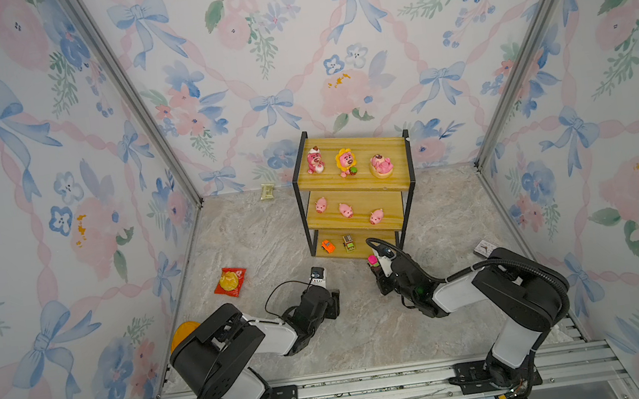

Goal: Place and organize the plastic toys onto the shelf
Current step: 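Lift the pink-dome truck with the right gripper toward the bottom shelf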

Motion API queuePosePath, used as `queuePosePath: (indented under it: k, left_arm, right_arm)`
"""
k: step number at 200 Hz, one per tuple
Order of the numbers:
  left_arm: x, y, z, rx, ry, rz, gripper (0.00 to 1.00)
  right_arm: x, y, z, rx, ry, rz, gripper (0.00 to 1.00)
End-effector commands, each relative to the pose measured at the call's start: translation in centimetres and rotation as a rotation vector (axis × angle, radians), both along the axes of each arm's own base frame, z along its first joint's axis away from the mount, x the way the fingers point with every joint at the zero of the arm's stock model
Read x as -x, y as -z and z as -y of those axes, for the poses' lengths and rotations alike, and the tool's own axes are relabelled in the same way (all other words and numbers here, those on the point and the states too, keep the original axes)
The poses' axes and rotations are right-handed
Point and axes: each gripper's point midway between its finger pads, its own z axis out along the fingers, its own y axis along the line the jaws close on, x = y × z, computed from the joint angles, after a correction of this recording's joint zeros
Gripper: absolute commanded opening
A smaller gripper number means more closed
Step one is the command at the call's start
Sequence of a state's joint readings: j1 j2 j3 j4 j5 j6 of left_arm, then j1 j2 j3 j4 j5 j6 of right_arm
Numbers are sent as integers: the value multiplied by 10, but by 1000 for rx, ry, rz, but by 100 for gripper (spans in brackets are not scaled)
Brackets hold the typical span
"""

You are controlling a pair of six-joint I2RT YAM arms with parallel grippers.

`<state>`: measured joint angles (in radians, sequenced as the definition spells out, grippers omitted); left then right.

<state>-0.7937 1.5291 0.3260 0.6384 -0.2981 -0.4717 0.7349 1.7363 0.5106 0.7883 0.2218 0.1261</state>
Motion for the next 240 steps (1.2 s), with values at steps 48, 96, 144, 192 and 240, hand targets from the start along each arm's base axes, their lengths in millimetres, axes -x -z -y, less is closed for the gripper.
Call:
queuePosePath:
  k: [48,96,144,192,240]
  left_arm:
    - [5,11,-2,-48,11,-27,65]
    - [5,11,-3,-48,10,-26,65]
    - [4,11,-3,-47,9,-26,65]
    - [4,11,-3,-48,8,-26,65]
    - [4,10,-3,-46,7,-22,65]
  right_arm:
    - [-19,-16,-9,-13,15,59,18]
    - [-28,-11,-7,-7,35,51,17]
    - [-32,-7,-2,-5,52,49,17]
    - [-36,-6,-1,-8,62,45,17]
    - [-41,-3,2,-11,77,33,17]
